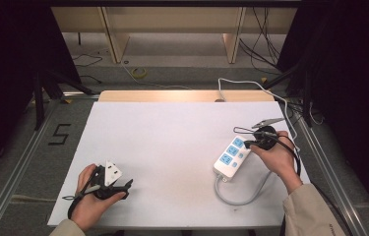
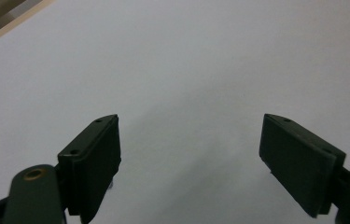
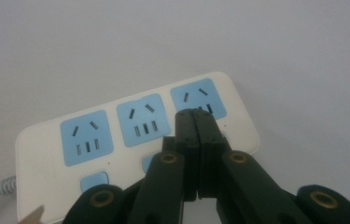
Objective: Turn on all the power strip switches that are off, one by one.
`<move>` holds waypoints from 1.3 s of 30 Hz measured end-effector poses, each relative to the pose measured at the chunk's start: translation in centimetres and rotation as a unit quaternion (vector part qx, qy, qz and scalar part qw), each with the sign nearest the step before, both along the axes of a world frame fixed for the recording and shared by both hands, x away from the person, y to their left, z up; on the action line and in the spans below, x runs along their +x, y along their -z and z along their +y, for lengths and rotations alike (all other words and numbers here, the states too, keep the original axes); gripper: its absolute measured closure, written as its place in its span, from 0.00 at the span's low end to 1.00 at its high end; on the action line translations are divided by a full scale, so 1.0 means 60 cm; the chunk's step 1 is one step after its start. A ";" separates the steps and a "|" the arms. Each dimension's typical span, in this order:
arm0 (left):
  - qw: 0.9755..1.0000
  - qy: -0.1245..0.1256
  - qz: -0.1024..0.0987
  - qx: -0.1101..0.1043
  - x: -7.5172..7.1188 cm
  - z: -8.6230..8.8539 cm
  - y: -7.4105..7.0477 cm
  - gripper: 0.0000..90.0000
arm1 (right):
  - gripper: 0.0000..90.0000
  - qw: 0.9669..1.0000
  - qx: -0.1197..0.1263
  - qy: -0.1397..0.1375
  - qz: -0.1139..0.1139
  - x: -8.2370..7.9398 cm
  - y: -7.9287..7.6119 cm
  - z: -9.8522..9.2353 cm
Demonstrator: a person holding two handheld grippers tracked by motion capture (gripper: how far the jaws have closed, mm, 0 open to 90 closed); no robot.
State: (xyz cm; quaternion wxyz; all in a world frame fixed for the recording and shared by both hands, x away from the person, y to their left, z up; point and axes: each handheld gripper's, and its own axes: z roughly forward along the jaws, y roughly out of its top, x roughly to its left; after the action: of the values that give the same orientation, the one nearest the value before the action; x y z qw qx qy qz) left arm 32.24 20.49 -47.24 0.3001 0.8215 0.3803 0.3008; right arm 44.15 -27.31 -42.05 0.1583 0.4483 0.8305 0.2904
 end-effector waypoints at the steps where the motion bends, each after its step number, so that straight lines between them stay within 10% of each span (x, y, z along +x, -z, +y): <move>1: 1.000 0.000 0.000 0.002 0.000 0.001 0.000 0.23 | 1.00 1.000 0.003 0.000 -0.001 -0.001 0.000 0.000; 39: 1.000 0.000 0.002 -0.002 -0.001 0.001 0.000 0.23 | 0.76 0.997 0.048 -0.045 -0.033 -0.091 0.012 0.002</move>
State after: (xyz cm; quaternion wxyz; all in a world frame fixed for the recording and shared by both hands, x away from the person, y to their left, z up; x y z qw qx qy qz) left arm 32.16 20.58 -47.26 0.3011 0.8215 0.3814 0.2983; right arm 38.68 -27.17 -42.77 0.1513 0.4078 0.8291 0.3513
